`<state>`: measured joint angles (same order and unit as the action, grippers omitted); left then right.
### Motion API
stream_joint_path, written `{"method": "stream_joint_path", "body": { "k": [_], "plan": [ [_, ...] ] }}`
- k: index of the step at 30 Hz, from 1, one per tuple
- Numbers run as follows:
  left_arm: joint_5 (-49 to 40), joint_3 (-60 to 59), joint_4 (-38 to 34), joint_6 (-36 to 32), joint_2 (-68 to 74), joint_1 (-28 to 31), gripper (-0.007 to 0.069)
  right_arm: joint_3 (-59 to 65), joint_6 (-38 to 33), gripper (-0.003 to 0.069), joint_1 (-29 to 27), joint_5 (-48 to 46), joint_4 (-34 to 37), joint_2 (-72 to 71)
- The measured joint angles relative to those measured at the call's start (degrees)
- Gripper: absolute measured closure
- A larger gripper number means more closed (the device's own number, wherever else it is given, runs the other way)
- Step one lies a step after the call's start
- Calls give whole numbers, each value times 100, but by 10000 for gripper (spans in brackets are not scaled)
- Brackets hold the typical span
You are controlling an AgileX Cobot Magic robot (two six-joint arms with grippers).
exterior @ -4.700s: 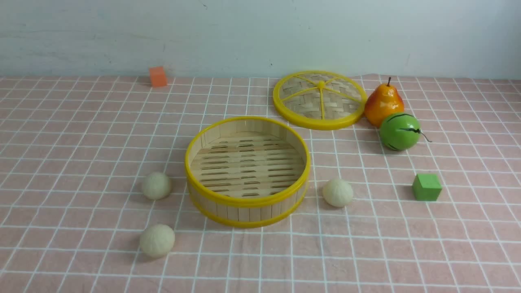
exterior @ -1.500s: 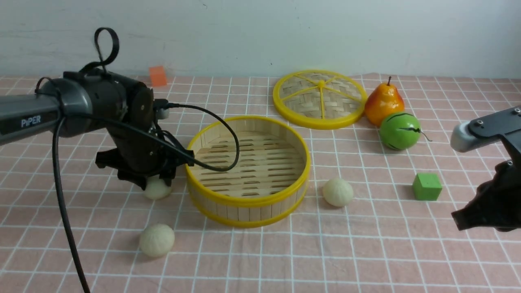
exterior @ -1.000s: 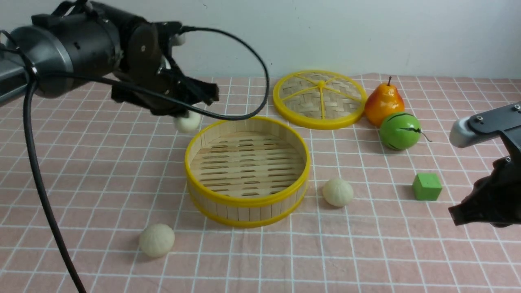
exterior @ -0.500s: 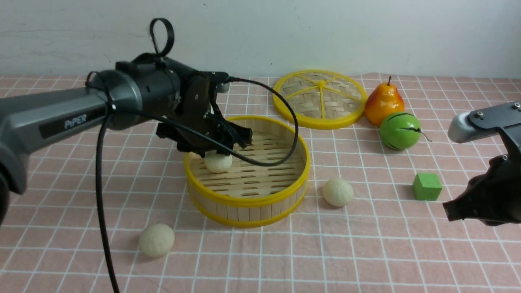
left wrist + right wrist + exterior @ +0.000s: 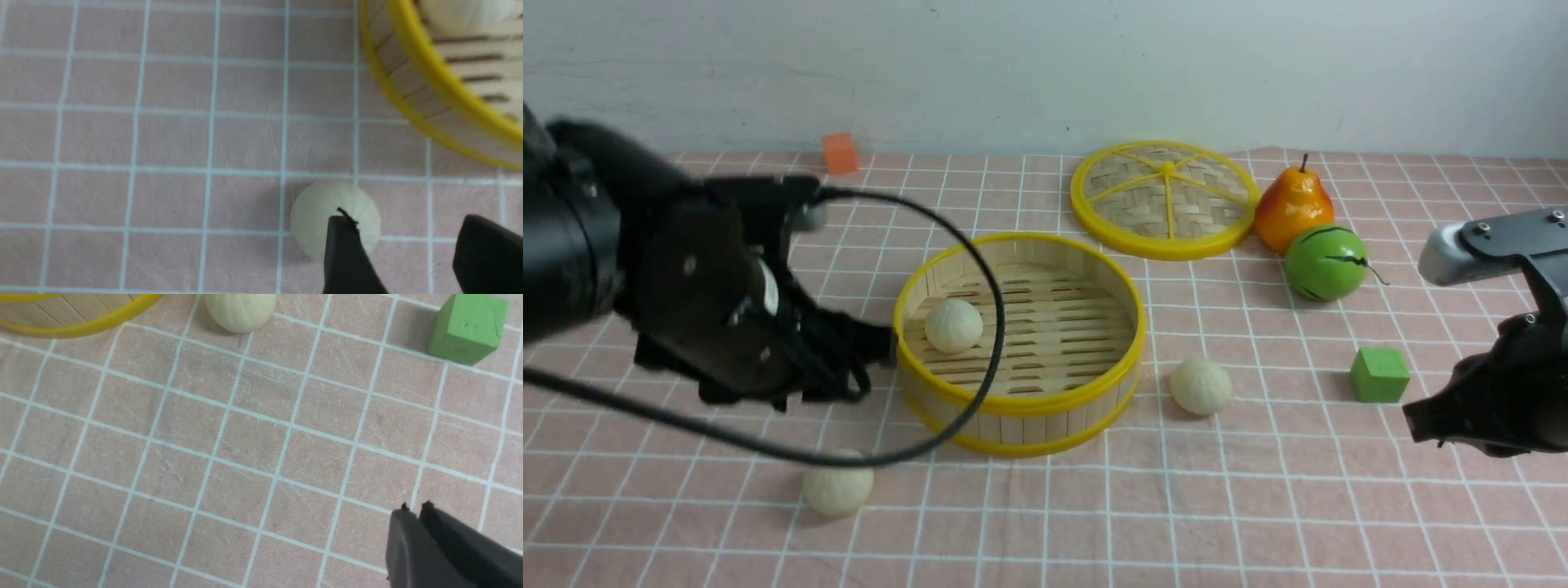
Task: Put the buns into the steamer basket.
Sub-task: Use the left arm to grab a steamed stuffed bun
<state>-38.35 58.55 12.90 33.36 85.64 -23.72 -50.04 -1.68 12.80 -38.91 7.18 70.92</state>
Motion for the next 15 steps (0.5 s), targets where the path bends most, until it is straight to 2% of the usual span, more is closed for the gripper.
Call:
{"method": "stream_joint_path", "body": {
  "k": [3, 10, 13, 15],
  "plan": [
    [568, -573, -7, 293, 126, 0, 260, 0, 0, 617, 11, 0, 115, 0],
    [1289, -619, 30, 516, 803, 57, 246, 0, 0, 616, 11, -2, 153, 0],
    [1336, -619, 44, 553, 1069, 57, 281, 0, 0, 613, 11, -2, 153, 0],
    [1356, -619, 55, 601, 1190, 57, 358, 0, 0, 609, 11, -2, 153, 0]
  ]
}}
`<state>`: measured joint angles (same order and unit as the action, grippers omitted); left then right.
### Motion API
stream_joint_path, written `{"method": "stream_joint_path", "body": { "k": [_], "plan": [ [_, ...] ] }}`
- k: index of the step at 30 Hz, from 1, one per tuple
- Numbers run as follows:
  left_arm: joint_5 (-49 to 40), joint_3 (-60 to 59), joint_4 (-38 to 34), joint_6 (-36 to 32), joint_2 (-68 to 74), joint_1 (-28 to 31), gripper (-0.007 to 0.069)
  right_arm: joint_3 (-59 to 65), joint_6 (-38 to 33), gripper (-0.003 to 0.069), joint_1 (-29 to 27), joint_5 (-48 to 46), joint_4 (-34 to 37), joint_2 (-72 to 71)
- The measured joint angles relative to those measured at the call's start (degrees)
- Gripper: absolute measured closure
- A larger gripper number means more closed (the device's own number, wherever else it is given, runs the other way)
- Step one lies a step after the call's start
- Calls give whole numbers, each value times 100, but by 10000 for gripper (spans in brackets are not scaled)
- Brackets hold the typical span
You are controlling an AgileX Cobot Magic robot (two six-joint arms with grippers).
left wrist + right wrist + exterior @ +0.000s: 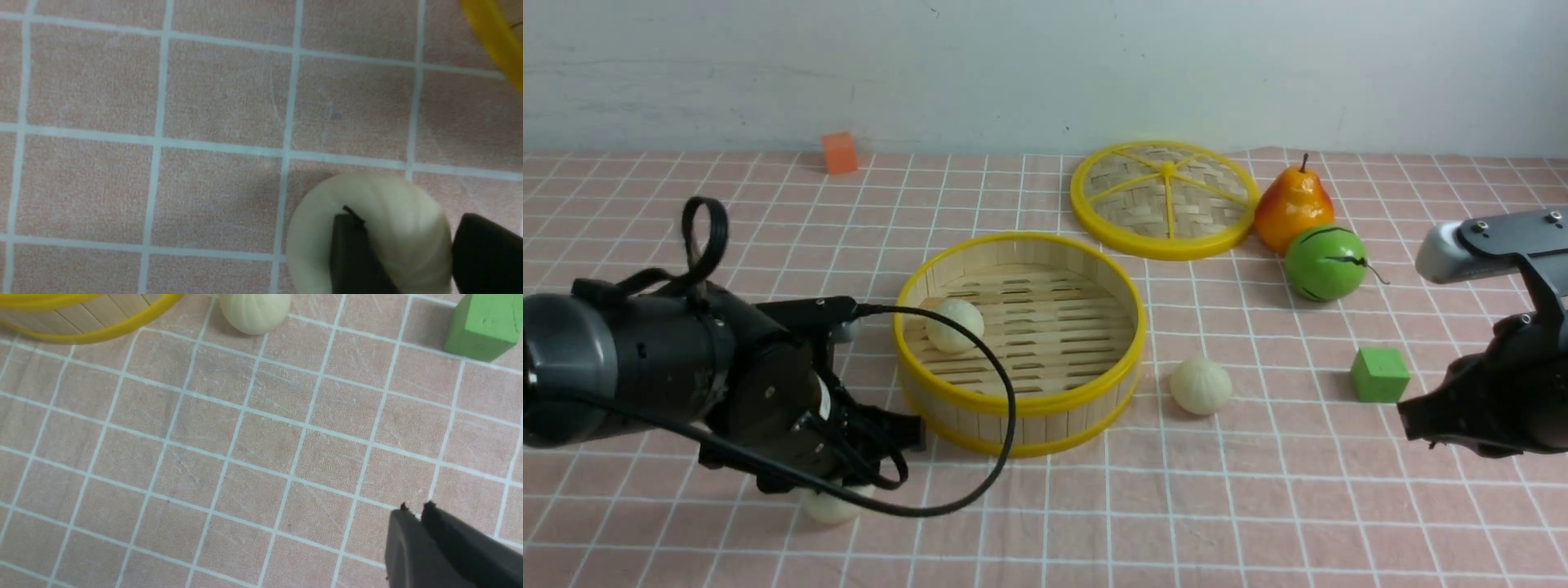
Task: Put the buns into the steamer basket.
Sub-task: Use the left arm to grab a steamed stuffed bun, then use the left arm to put the steamed stuffed bun into the steamer, then use the right arm to grab a steamed stuffed bun
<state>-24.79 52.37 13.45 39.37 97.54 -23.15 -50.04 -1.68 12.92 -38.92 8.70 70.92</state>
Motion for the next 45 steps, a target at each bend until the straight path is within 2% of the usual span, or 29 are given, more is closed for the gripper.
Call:
{"method": "stream_joint_path", "body": {
  "k": [3, 4, 5, 6, 12, 16, 21, 22, 23, 24, 25, 27, 28, 29, 30, 31, 32, 34, 37, 45],
  "plan": [
    [-66, 68, 11, 40, -117, -8, 503, 0, 0, 605, 0, 0, 0, 0],
    [-79, 75, 11, 40, -117, -8, 515, 0, 0, 605, 0, 0, 0, 0],
    [-179, 161, 5, 34, -305, -70, 603, 0, 0, 603, 0, 0, 0, 0],
    [-210, 257, -12, 12, -444, -137, 624, 0, 0, 601, 0, 0, 4, 0],
    [-98, 1158, 40, -266, -850, -738, 628, 0, -2, 595, 0, 73, 4, 0],
    [-40, 1966, 274, -635, -240, -1032, 627, 0, -2, 589, 0, 86, 4, 0],
    [-311, 2606, 549, -830, 938, -1026, 579, 0, -2, 585, 0, 90, 36, 64],
    [-527, 2822, 562, -968, 1316, -1032, 509, 0, -2, 581, 0, 78, 102, 131],
    [-623, 2875, 569, -997, 1437, -1043, 480, 0, -2, 578, 0, 70, 153, 170],
    [-752, 2970, 573, -1026, 1540, -1074, 417, 0, -14, 568, 0, 49, 200, 226],
    [-752, 2986, 573, -1029, 1554, -1074, 405, 0, -14, 568, 0, 44, 207, 236],
    [-1022, 3159, 530, -1059, 1520, -1114, 263, 0, -79, 534, 110, -50, 254, 350],
    [-1130, 3209, 517, -1058, 1430, -1128, 216, 0, -86, 515, 195, -100, 254, 383],
    [-1151, 3215, 511, -1058, 1408, -1128, 216, 0, -86, 510, 215, -110, 254, 383],
    [-1313, 3235, 511, -1058, 1205, -1140, 160, 0, -86, 475, 370, -121, 244, 434],
    [-1521, 3242, 517, -1058, 962, -1140, 134, -16, -91, 439, 514, -121, 226, 483],
    [-1552, 3242, 517, -1058, 872, -1140, 131, -21, -91, 433, 538, -121, 226, 509],
    [-1952, 3242, 521, -1058, 339, -1140, 118, -215, -91, 352, 772, -189, 226, 731],
    [-2270, 3020, 521, -1002, -619, -1140, 145, -718, -91, 291, 904, -290, 232, 1234],
    [-1926, 1275, 456, -857, -3013, -1140, 294, -2288, -86, 284, 915, -267, 181, 2863]
  ]
}}
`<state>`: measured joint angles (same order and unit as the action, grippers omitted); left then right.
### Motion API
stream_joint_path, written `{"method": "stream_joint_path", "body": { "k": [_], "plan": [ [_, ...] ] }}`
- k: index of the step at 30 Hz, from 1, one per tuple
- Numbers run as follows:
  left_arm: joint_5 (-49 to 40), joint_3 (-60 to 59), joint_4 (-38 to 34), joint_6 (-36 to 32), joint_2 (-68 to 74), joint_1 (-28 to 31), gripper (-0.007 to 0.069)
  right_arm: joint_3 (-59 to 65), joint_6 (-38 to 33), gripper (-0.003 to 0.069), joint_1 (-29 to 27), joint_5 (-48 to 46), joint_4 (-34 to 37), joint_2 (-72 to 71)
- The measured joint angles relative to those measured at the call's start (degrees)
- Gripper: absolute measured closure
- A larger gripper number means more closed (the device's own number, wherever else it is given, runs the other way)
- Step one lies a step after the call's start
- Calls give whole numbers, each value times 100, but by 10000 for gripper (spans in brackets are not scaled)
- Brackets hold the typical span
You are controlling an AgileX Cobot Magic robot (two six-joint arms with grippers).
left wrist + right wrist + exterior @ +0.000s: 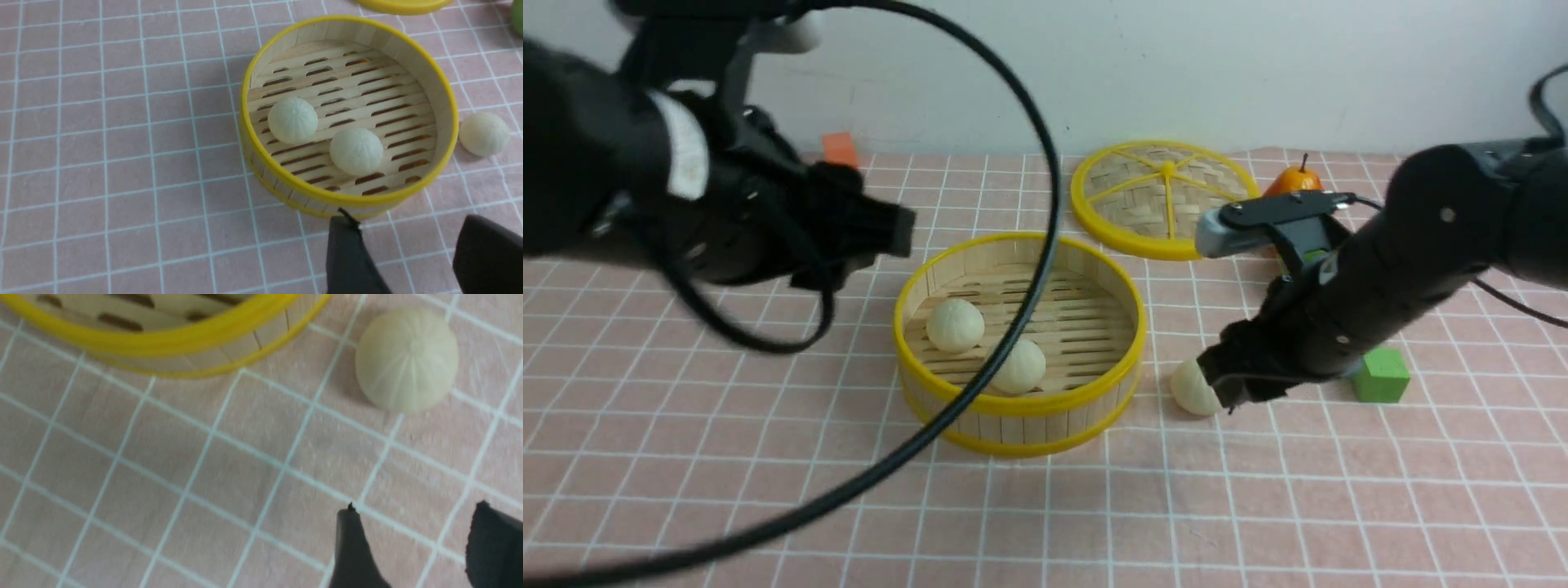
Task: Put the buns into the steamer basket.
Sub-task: Use the right arm to grab a steamed stuffed bun, then use the right arm to put the steamed stuffed bun into the steamer
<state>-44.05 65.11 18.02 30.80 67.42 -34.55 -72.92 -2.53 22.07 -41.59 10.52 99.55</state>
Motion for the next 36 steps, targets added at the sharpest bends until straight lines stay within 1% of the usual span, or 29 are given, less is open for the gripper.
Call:
{"method": "stream_joint_path", "body": {
  "k": [1, 5, 7, 9, 11, 12, 13, 14, 15, 16, 18, 20, 23, 24, 27, 31, 34, 35, 36],
  "plan": [
    [120, -505, -6, 29, -552, 0, 335, -330, 0, 291, 0, 23, -86, 388],
    [421, -1598, -11, 167, -1423, 0, 431, -906, 0, 323, 6, 227, -263, 1190],
    [527, -2241, -23, 269, -1870, 0, 480, -1186, 0, 370, 6, 430, -441, 1614],
    [513, -2485, -23, 299, -2087, 0, 501, -1282, 0, 404, 6, 489, -565, 1809],
    [294, -2845, -2, 319, -2532, 0, 535, -1433, 0, 499, 6, 568, -772, 2015],
    [162, -2991, 20, 331, -2691, 0, 542, -1467, 0, 533, 6, 564, -799, 2014],
    [109, -3015, 29, 331, -2720, 0, 543, -1484, 0, 551, 9, 549, -811, 2014],
    [-30, -3160, 46, 336, -2921, 0, 547, -1539, -5, 603, 16, 433, -826, 1987],
    [-93, -3290, 59, 338, -3048, 0, 549, -1588, -5, 634, 24, 338, -838, 1949],
    [-84, -3493, 65, 343, -3172, 0, 550, -1675, -11, 649, 52, 206, -853, 1875],
    [35, -3721, 65, 343, -3306, 0, 550, -1815, -19, 650, 103, 77, -876, 1754],
    [421, -3916, 65, 343, -3413, 0, 550, -2042, -56, 650, 229, 53, -898, 1594],
    [1064, -4007, 65, 348, -3468, 0, 550, -2482, -306, 650, 551, 300, -924, 1392],
    [1096, -4007, 65, 348, -3468, 0, 550, -2503, -317, 650, 573, 330, -924, 1392],
    [1343, -4007, 69, 354, -3470, 0, 550, -2638, -665, 650, 924, 831, -970, 1512],
    [1319, -4007, 72, 354, -3470, 0, 550, -2638, -878, 642, 1014, 1209, -1052, 2048],
    [1319, -4007, 72, 354, -3470, 0, 550, -2627, -890, 604, 1001, 1234, -1167, 2491],
    [1314, -4007, 72, 354, -3470, 0, 550, -2628, -897, 585, 1001, 1240, -1184, 2535],
    [1314, -4007, 72, 354, -3470, 0, 550, -2628, -903, 545, 1001, 1282, -1197, 2574]
  ]
}}
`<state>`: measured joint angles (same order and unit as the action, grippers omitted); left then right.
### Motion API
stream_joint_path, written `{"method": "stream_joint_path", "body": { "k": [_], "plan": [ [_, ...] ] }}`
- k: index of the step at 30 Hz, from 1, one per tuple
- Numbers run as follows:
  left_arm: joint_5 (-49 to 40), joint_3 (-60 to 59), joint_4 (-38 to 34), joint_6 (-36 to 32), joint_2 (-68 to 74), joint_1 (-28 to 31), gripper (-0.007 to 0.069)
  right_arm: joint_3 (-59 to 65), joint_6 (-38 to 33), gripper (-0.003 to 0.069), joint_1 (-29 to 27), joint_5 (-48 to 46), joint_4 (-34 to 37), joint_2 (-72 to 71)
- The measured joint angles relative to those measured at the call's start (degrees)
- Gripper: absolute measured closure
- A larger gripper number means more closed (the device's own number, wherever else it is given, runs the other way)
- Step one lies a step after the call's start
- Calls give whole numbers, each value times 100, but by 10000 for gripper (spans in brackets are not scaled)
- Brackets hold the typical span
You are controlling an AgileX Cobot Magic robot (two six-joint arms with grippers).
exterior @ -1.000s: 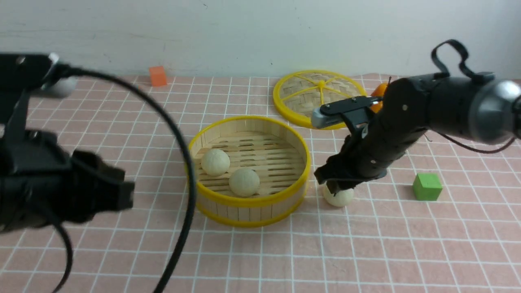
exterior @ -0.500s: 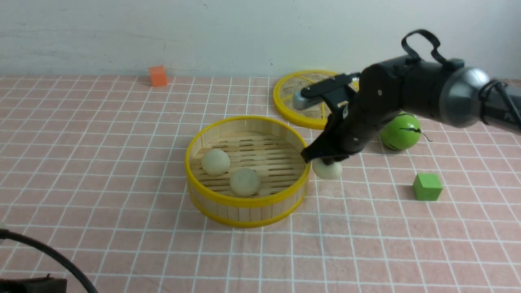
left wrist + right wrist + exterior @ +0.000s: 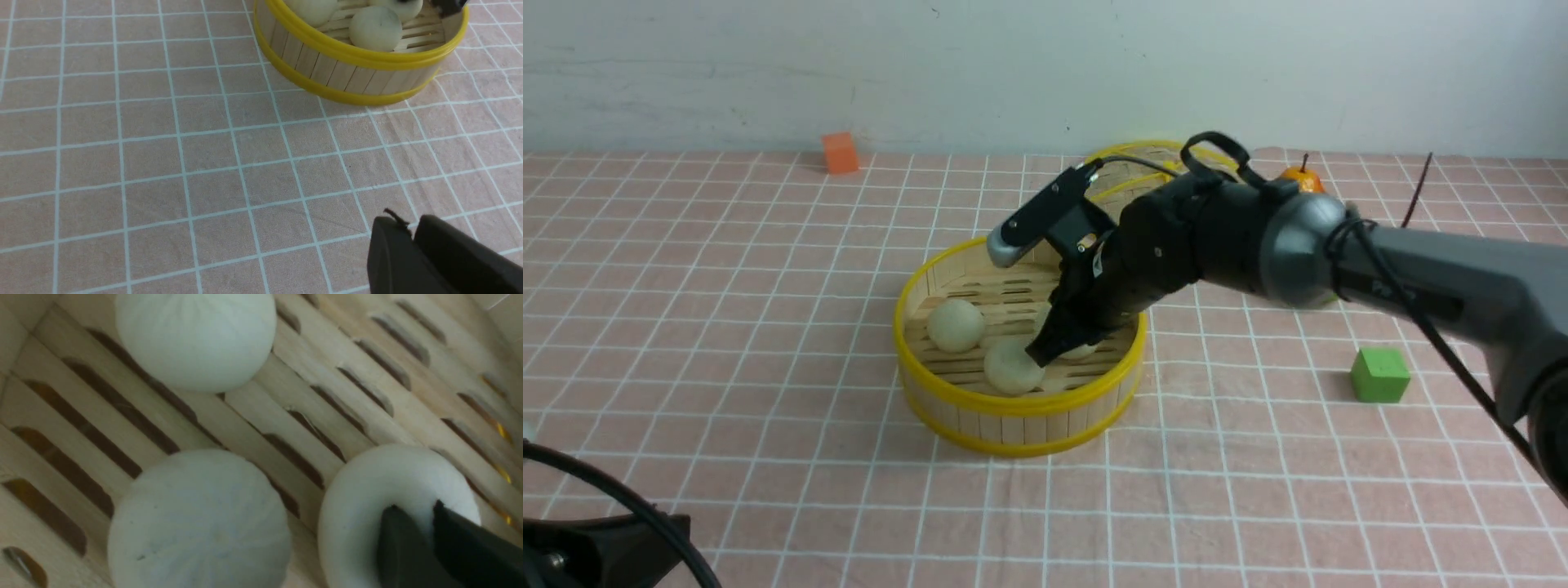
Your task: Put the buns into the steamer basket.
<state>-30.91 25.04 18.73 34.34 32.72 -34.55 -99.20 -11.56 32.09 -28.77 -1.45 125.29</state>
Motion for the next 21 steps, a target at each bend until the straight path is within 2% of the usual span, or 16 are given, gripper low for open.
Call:
{"method": "stream_joint_path", "body": {
  "k": [2, 3, 4, 5, 7, 9, 11, 14, 15, 17, 19, 21],
  "plan": [
    [-6, 0, 0, 0, 0, 0, 548, -10, 0, 477, 5, 36, 0, -32],
    [-6, 0, 0, 0, 0, 0, 548, -17, 0, 410, 5, 25, 25, -66],
    [-6, 0, 0, 0, 0, 0, 548, -17, 0, 400, 5, 20, 24, -73],
    [-12, 0, 0, 0, 0, 0, 548, -17, 0, 325, 5, -88, 45, -140],
    [-31, 0, 0, 0, 0, 0, 548, -12, 0, 249, 11, -270, 49, -323],
    [-33, 0, 0, 0, 0, 0, 546, -7, 0, 190, 28, -561, 74, -669],
    [-38, 0, 0, 0, 0, 0, 543, -7, 0, 165, 65, -972, 78, -1131],
    [-46, 0, 0, 0, 0, 0, 541, -7, 0, 177, 84, -1705, 92, -1859],
    [-47, 0, 0, 0, 0, 0, 538, -7, 79, 229, 79, -2413, 98, -2493],
    [-47, 0, 0, 0, 0, 0, 536, 6, 233, 299, 52, -3066, 92, -3093],
    [-47, 0, 0, 0, 0, 0, 533, 209, 456, 415, 12, -3551, 87, -3753],
    [-47, 0, 0, 0, 0, 0, 533, 434, 546, 480, 10, -3685, 87, -4096]
  ]
}}
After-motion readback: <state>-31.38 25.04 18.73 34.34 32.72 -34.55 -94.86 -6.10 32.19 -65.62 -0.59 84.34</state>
